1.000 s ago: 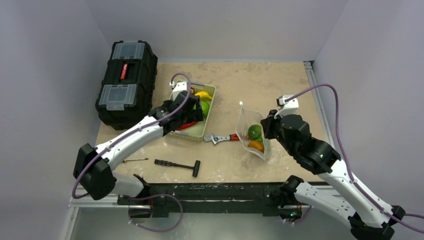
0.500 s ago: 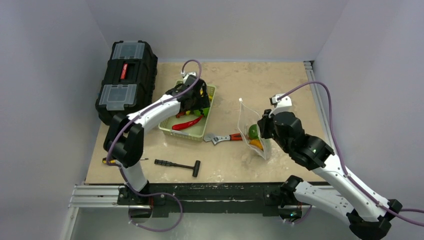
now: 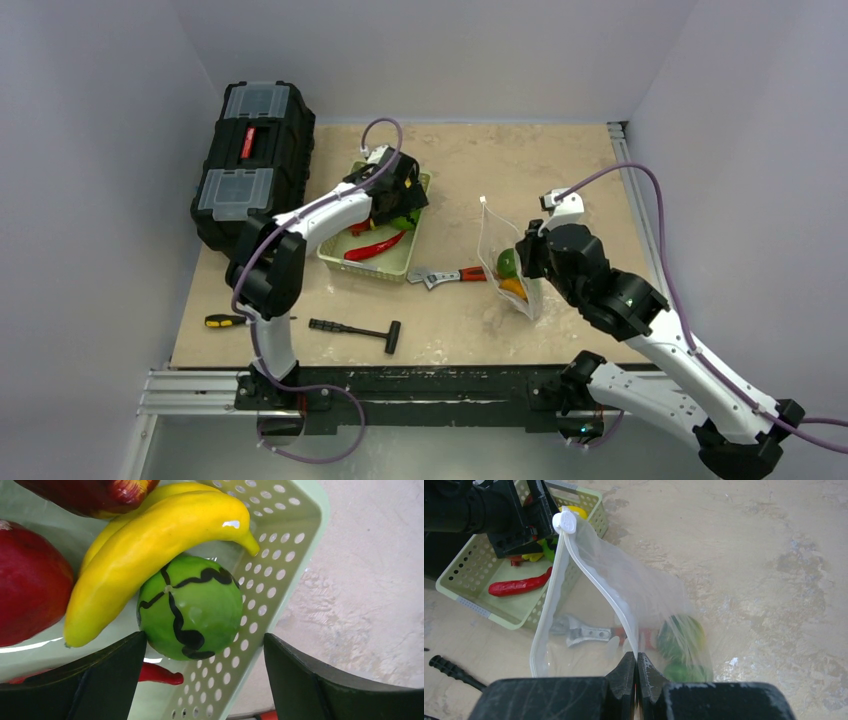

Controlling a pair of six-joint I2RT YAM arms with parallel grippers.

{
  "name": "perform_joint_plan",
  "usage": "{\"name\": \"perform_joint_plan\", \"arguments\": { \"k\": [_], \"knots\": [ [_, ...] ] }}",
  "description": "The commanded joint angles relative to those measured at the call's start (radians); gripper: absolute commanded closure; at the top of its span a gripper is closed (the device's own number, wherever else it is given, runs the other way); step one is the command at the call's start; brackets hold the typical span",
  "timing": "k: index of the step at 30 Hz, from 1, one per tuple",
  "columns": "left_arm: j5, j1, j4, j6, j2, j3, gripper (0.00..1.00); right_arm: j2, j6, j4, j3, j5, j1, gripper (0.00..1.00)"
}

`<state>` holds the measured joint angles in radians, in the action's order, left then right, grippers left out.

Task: Place the food in the zip-top bag and seal the zipper

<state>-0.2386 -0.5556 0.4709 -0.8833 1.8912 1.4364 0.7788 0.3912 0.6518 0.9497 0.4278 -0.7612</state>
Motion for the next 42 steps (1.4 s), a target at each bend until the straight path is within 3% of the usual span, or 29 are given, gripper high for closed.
{"name": "perform_joint_plan", "arguments": {
  "k": [1, 10, 21, 35, 42],
  "knots": [
    [0.028, 0.017, -0.02, -0.083, 0.043, -0.007, 0.17, -0.009, -0.002, -0.001, 0.034, 0.019, -0.006, 1.0],
    [0.001, 0.026, -0.104, -0.104, -0.044, -0.115, 0.2, -0.027, 0.0, 0.004, 0.029, 0.018, -0.006, 1.0],
    [-0.086, 0.036, -0.118, -0.149, -0.133, -0.167, 0.11, -0.021, -0.001, -0.017, 0.015, 0.009, -0.006, 1.0],
    [0.057, 0.069, -0.207, -0.218, 0.042, -0.056, 0.12, -0.025, 0.0, -0.019, 0.008, 0.005, -0.006, 1.0],
    [0.002, 0.073, -0.197, -0.236, 0.069, -0.05, 0.14, -0.02, -0.002, -0.015, 0.01, 0.006, -0.005, 1.0]
  ]
}}
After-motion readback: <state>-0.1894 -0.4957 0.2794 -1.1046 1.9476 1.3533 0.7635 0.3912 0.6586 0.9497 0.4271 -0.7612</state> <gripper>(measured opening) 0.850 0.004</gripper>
